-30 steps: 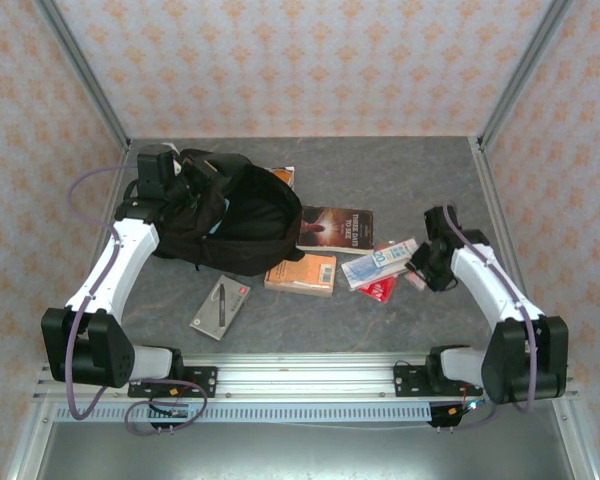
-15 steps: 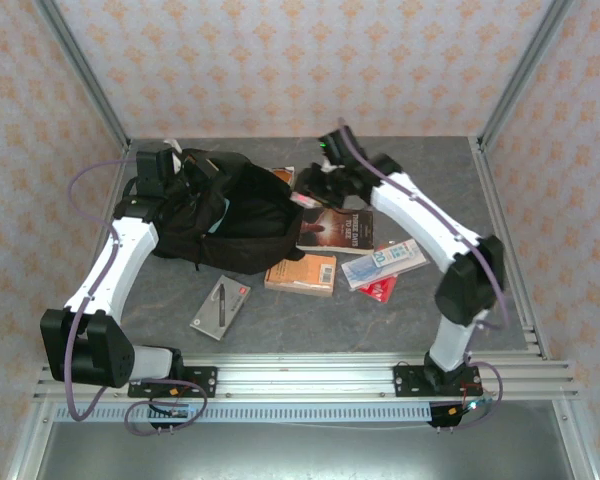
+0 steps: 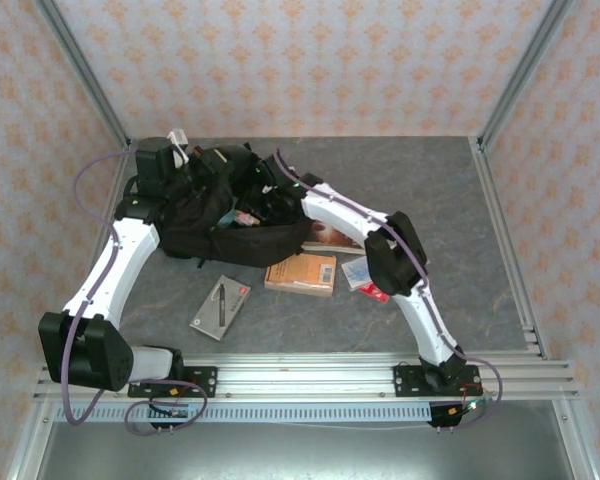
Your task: Pack the student bag
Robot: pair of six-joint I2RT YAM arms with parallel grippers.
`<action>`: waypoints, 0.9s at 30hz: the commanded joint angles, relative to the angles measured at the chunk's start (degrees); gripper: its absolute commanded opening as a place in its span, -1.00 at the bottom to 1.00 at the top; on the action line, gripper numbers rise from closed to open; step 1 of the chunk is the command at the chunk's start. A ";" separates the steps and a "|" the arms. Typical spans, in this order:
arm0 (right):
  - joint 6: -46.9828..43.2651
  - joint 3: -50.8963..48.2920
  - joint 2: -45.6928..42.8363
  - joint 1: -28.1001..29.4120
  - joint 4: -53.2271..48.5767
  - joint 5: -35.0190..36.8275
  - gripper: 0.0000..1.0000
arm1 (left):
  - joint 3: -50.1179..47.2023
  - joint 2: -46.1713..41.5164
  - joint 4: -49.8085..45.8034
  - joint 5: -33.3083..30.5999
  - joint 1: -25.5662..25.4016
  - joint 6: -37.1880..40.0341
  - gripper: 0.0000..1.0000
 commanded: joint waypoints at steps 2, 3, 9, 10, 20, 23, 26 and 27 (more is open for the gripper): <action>10.01 8.82 6.69 1.72 11.49 -3.08 -0.02 | 1.31 -2.24 6.86 1.75 -0.38 0.41 -1.00; 10.07 11.57 8.55 2.26 11.25 -3.33 0.10 | 1.30 -2.44 6.49 1.53 -0.38 0.69 -1.00; 6.24 17.29 10.70 3.03 5.88 -2.20 0.77 | 1.05 -2.18 5.63 1.16 -0.13 0.67 -1.00; 5.30 17.13 10.33 3.03 5.32 -2.12 0.79 | 1.04 -2.20 5.58 1.08 -0.12 0.62 -1.00; -11.40 16.55 4.00 3.03 -9.70 5.04 0.84 | 1.25 -2.72 1.82 -2.26 0.40 2.00 -1.00; -16.82 12.43 -1.12 2.68 -14.60 12.06 0.83 | 0.96 -3.08 0.36 -4.25 0.58 2.33 -1.00; -18.96 2.48 -8.82 1.80 -10.69 15.10 0.83 | 0.81 -3.21 -0.75 -5.83 0.67 2.49 -1.00; -19.26 -1.16 -11.40 1.27 -8.53 15.02 0.83 | 0.87 -3.26 -1.12 -6.23 0.67 2.54 -1.00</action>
